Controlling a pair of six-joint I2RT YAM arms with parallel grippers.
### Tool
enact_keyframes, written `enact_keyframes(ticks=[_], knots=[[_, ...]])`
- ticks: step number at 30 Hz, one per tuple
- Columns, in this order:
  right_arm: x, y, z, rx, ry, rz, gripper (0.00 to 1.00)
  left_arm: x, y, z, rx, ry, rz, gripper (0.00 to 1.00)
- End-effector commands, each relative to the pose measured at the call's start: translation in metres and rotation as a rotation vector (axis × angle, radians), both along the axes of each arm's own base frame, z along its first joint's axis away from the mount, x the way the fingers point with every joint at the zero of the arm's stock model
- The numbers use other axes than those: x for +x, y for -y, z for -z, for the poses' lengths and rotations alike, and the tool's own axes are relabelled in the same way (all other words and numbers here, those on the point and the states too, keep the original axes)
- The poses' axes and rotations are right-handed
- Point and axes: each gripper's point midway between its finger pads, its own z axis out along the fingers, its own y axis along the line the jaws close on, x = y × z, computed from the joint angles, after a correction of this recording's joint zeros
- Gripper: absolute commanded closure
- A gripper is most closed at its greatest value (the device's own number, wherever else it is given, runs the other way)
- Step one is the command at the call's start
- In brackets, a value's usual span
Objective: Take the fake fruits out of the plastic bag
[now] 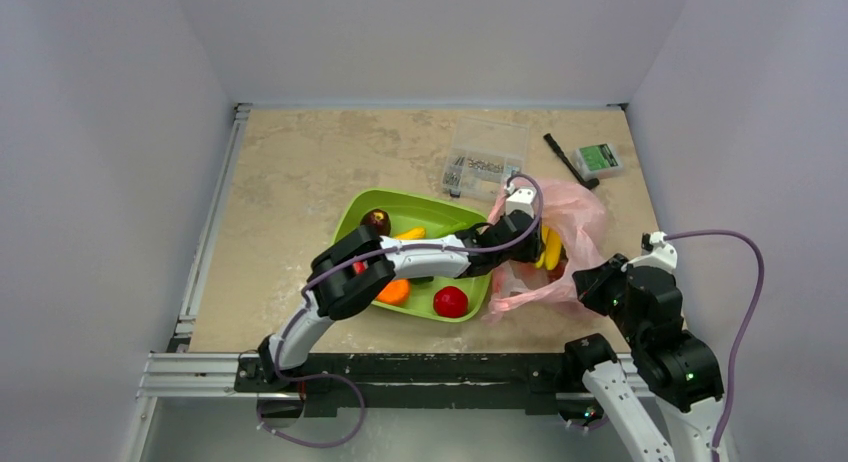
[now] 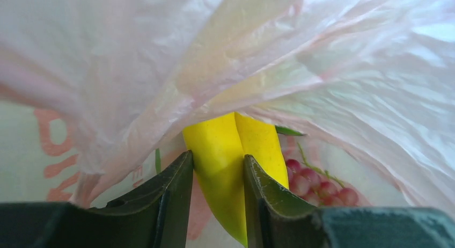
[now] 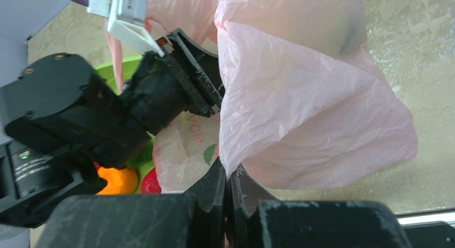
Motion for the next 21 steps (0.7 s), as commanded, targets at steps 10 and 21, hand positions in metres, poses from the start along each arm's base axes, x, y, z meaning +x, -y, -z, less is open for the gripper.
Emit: enact_keyframes(ticks=[10, 21], knots=[[0.004, 0.004, 0.0, -0.003, -0.002, 0.036, 1.0, -0.035, -0.006, -0.137, -0.262, 0.091, 0.181, 1.0], [0.009, 0.007, -0.009, -0.031, 0.006, 0.04, 1.0, -0.05, -0.029, -0.146, -0.203, 0.079, 0.238, 1.0]])
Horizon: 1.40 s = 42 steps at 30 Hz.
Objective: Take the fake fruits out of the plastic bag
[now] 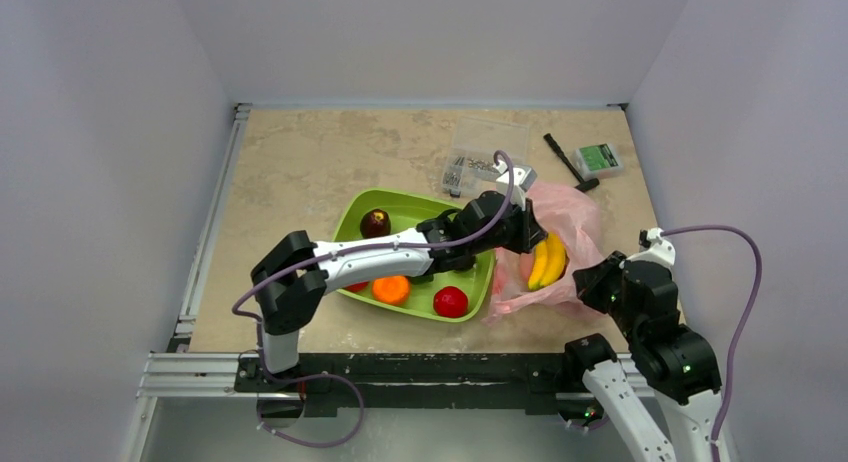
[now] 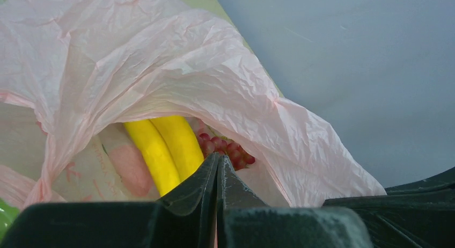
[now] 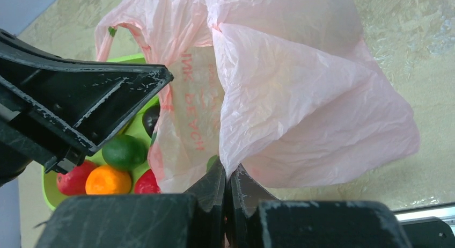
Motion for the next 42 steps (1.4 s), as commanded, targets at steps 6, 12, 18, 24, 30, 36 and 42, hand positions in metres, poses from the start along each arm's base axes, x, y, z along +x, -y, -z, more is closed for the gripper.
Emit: enact_keyframes(ticks=[6, 12, 18, 24, 30, 36, 42], knots=[[0.007, 0.004, -0.017, -0.011, 0.041, 0.021, 1.0, -0.001, 0.013, 0.028, 0.091, 0.016, 0.093, 0.7], [0.007, 0.004, -0.019, -0.011, 0.052, 0.022, 1.0, -0.011, 0.031, 0.079, 0.211, -0.057, 0.154, 0.26], [0.011, 0.003, -0.017, -0.018, 0.045, 0.018, 1.0, -0.013, 0.047, 0.102, 0.148, -0.222, 0.091, 0.24], [0.012, 0.001, -0.017, -0.015, 0.048, 0.011, 1.0, -0.015, 0.068, 0.12, 0.17, -0.225, 0.042, 0.12], [0.011, 0.004, -0.023, -0.017, 0.068, 0.02, 1.0, -0.011, 0.07, 0.15, 0.2, -0.274, -0.047, 0.04], [0.011, 0.003, -0.023, -0.018, 0.072, 0.011, 1.0, 0.001, 0.057, 0.17, 0.292, -0.232, -0.118, 0.1], [0.01, 0.003, -0.025, -0.016, 0.082, 0.01, 1.0, 0.001, 0.042, 0.193, 0.429, -0.217, -0.148, 0.08]])
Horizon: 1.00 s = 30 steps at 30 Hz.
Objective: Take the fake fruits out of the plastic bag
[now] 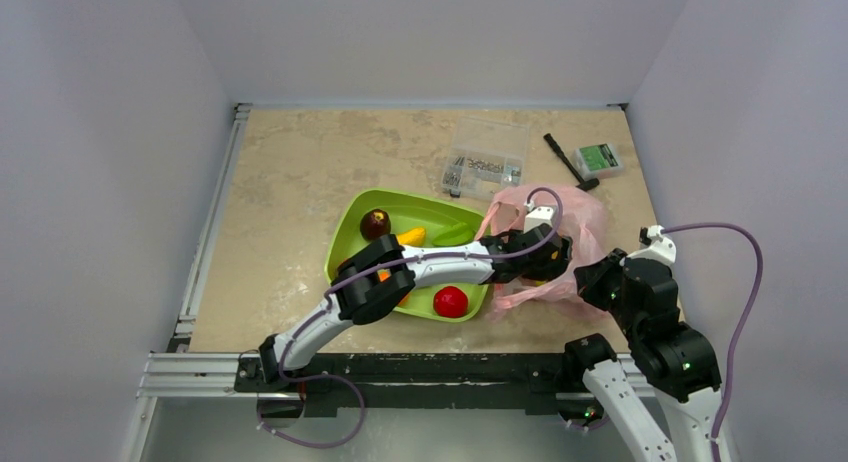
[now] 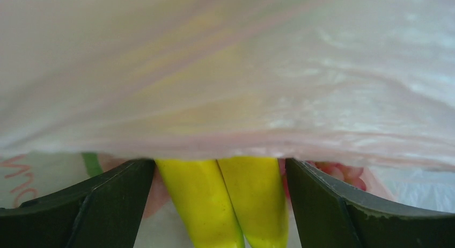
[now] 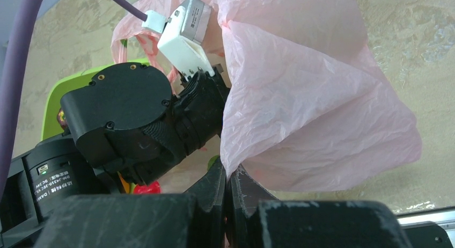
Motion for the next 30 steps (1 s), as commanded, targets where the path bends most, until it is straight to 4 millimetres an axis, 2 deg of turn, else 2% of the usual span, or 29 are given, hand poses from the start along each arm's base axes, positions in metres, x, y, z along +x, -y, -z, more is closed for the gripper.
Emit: enact_keyframes(ticks=[1, 4, 6, 8, 12, 14, 19, 22, 24, 27, 30], knots=[[0.005, 0.002, -0.023, 0.003, 0.08, 0.005, 1.0, 0.002, -0.015, 0.03, 0.143, 0.008, -0.011, 0.11], [0.005, 0.002, -0.024, 0.004, 0.084, 0.008, 1.0, 0.001, -0.021, 0.036, 0.152, 0.024, 0.018, 0.24], [0.005, 0.002, -0.024, 0.003, 0.085, 0.009, 1.0, 0.002, -0.019, 0.024, 0.132, 0.077, 0.067, 0.35], [0.005, 0.002, -0.024, 0.004, 0.085, 0.009, 1.0, 0.001, -0.016, 0.007, 0.119, 0.12, 0.132, 0.48], [0.006, 0.002, -0.024, 0.004, 0.088, 0.01, 1.0, -0.008, -0.007, -0.035, 0.052, 0.152, 0.271, 0.59], [0.008, 0.002, -0.023, 0.005, 0.089, 0.011, 1.0, -0.013, -0.006, -0.059, 0.014, 0.161, 0.318, 0.68], [0.011, 0.001, -0.025, 0.01, 0.095, 0.012, 1.0, -0.021, -0.011, -0.098, -0.05, 0.175, 0.395, 0.74], [0.014, 0.001, -0.029, 0.01, 0.105, 0.016, 1.0, -0.022, -0.017, -0.113, -0.06, 0.18, 0.414, 0.88], [0.015, 0.001, -0.03, 0.01, 0.109, 0.019, 1.0, -0.022, -0.021, -0.123, -0.06, 0.196, 0.424, 0.9], [0.017, 0.001, -0.031, 0.006, 0.11, 0.018, 1.0, -0.025, -0.028, -0.14, -0.073, 0.202, 0.445, 0.99], [0.018, 0.002, -0.032, -0.004, 0.109, 0.022, 1.0, -0.033, -0.036, -0.159, -0.098, 0.181, 0.483, 1.0]])
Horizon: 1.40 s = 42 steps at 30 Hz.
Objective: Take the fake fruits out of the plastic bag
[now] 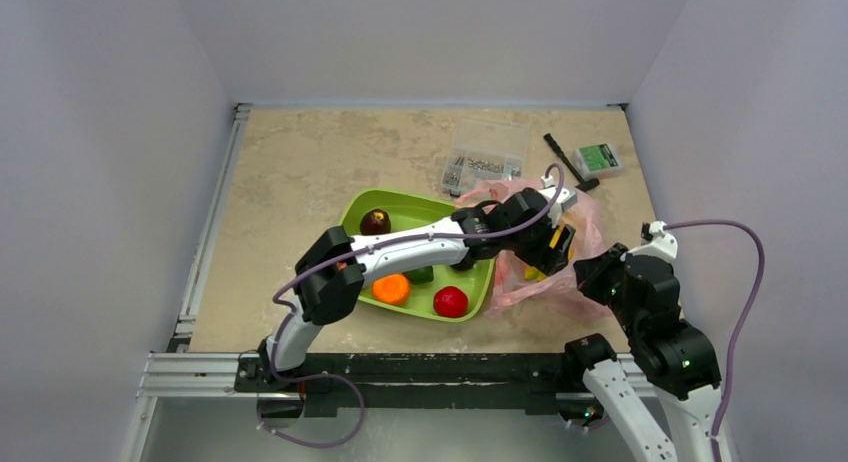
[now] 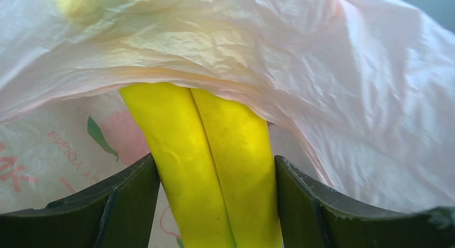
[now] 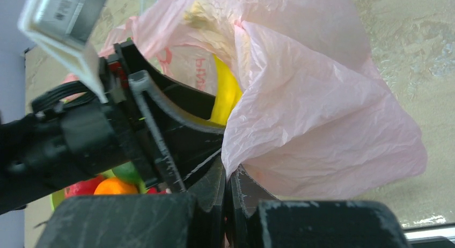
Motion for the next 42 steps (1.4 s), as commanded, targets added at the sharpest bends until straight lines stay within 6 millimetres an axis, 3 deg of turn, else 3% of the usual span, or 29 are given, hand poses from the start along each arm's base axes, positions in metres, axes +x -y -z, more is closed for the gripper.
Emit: enact_keyframes(ticks=[1, 4, 16, 20, 25, 30, 34, 42], knots=[[0.01, 0.004, -0.022, -0.016, 0.067, 0.023, 1.0, -0.013, -0.015, -0.054, -0.058, 0.016, 0.09, 1.0], [0.012, 0.004, -0.022, -0.017, 0.068, 0.024, 1.0, -0.025, -0.032, -0.064, -0.036, 0.009, 0.131, 1.0], [0.019, 0.003, -0.021, -0.027, 0.064, 0.021, 1.0, -0.061, -0.117, -0.069, 0.109, 0.005, 0.229, 1.0], [0.019, 0.002, -0.02, -0.028, 0.061, 0.02, 1.0, -0.07, -0.15, -0.062, 0.16, 0.031, 0.24, 1.0], [0.02, 0.002, -0.02, -0.029, 0.057, 0.018, 1.0, -0.087, -0.171, -0.05, 0.214, -0.029, 0.34, 1.0], [0.02, 0.002, -0.019, -0.028, 0.056, 0.017, 1.0, -0.069, -0.206, -0.049, 0.256, 0.071, 0.161, 1.0], [0.021, 0.001, -0.018, -0.028, 0.052, 0.017, 1.0, -0.053, -0.249, -0.046, 0.275, 0.183, -0.024, 1.0], [0.022, -0.001, -0.017, -0.029, 0.047, 0.002, 1.0, 0.0, -0.353, -0.017, 0.688, 0.398, -0.405, 1.0]])
